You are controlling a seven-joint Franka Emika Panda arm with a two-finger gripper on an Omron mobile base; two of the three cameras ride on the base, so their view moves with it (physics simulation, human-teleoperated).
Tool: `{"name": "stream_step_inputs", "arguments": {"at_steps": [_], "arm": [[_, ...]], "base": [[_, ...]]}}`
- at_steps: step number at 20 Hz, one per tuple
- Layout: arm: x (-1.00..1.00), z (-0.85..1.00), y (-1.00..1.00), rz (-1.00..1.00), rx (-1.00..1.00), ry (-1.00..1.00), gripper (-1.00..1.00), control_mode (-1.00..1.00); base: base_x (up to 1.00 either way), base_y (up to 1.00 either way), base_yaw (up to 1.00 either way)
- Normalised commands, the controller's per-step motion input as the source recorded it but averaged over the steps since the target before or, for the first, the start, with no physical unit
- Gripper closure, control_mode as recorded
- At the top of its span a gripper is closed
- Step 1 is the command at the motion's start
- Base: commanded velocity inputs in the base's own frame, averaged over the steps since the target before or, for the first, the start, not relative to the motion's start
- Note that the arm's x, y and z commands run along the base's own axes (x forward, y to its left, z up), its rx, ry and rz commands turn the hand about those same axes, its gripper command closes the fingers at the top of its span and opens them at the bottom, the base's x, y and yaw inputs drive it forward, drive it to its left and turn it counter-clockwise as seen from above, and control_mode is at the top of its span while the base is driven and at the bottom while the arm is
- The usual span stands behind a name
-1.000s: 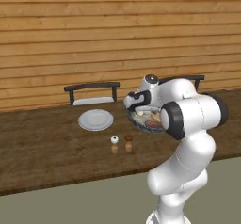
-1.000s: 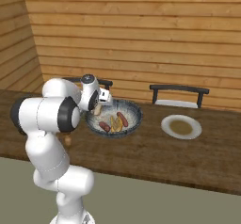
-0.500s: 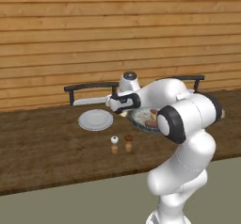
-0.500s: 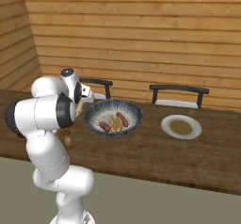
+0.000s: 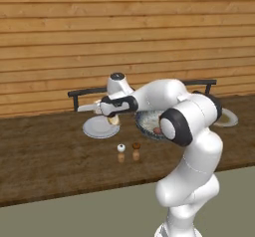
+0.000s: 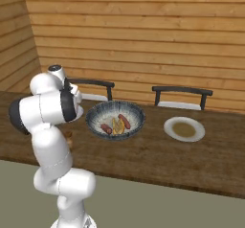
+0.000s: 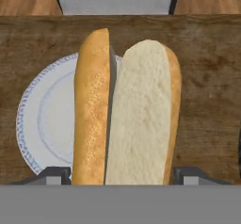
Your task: Place one bun and one sausage from the bowl on each plate.
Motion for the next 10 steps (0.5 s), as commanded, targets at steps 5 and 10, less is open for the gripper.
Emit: {"name": "stream_step_inputs", "arguments": {"at_steps": [5, 10], "arm": [[0.0, -0.28, 0.37, 0.0, 0.0, 0.05, 1.0, -1.0], [0.0, -0.28, 0.39, 0.0, -0.01, 0.07, 1.0, -1.0]], "base": [[0.0, 0.0, 0.0], [0.0, 0.0, 0.0]]}}
